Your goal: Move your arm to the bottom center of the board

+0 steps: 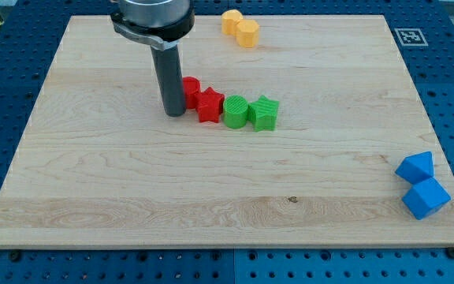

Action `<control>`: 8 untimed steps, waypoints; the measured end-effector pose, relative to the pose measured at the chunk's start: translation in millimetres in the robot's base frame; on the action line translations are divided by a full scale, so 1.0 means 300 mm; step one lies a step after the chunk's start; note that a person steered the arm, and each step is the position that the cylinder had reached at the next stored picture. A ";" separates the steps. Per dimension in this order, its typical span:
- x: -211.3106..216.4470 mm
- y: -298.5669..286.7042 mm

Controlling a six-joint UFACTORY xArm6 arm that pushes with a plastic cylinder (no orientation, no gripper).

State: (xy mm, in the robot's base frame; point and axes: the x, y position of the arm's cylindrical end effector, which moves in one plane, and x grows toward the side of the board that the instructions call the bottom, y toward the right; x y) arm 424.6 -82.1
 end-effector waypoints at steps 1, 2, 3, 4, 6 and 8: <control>0.000 -0.024; 0.030 -0.085; 0.130 -0.093; 0.199 -0.088; 0.430 0.055; 0.537 0.109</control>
State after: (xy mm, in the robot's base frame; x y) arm 585.7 -49.4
